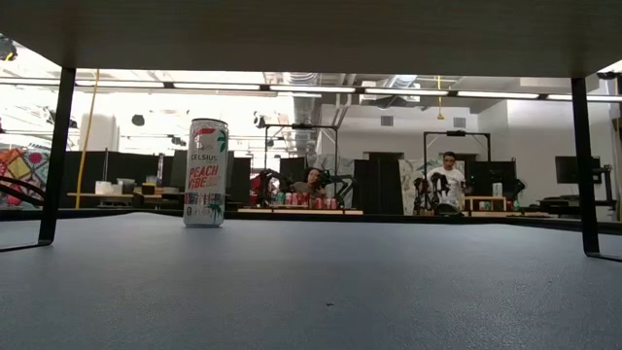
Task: Place canned beverage on shelf
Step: Put the right white pink soda can on the shelf aligned with the other white pink soda can
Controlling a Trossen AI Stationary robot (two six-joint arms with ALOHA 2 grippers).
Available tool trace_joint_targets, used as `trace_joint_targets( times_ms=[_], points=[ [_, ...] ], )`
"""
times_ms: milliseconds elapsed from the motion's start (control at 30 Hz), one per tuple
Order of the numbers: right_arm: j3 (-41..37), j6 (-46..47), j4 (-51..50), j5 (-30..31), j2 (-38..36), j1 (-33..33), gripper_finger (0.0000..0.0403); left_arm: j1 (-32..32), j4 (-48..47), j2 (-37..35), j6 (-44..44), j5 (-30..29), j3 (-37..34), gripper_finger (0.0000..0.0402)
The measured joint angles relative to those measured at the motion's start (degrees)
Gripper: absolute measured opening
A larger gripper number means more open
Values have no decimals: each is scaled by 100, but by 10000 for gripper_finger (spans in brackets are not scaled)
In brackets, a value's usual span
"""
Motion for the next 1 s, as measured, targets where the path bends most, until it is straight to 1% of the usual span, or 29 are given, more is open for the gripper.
trace_joint_targets(
  times_ms=[33, 100, 200, 300, 367, 400, 467, 600, 700, 900, 1000],
  points=[
    [6, 138, -116, 507, -86, 68, 337, 41, -235, -66, 303, -320, 0, 268],
    [11, 371, -385, 1548, -223, 226, 337, 114, -736, -205, 966, -1185, 24, 268],
    [9, 646, -658, 2664, -276, 470, 335, 163, -1523, -341, 1804, -2750, 277, 268],
    [0, 1030, -727, 3318, -248, 663, 334, 160, -1971, -418, 2451, -4282, 519, 268],
    [4, 1126, -696, 3586, -190, 748, 334, 145, -1976, -423, 2595, -5041, 599, 268],
    [7, 1108, -687, 3681, -156, 780, 334, 146, -1965, -423, 2638, -5284, 606, 268],
    [7, 971, -624, 3769, -27, 854, 334, 148, -1997, -421, 2684, -5573, 607, 269],
    [-2, 652, -439, 3725, 232, 872, 334, 138, -2006, -414, 2719, -5519, 605, 270],
    [-2, 507, -397, 3293, 238, 848, 334, 90, -2049, -451, 2879, -5494, 605, 271],
    [-2, 632, -364, 3065, 192, 615, 333, -56, -1973, -670, 3217, -5616, 605, 271],
    [0, 692, -242, 2868, 137, 454, 333, -145, -2043, -667, 3586, -5998, 608, 272]
  ],
)
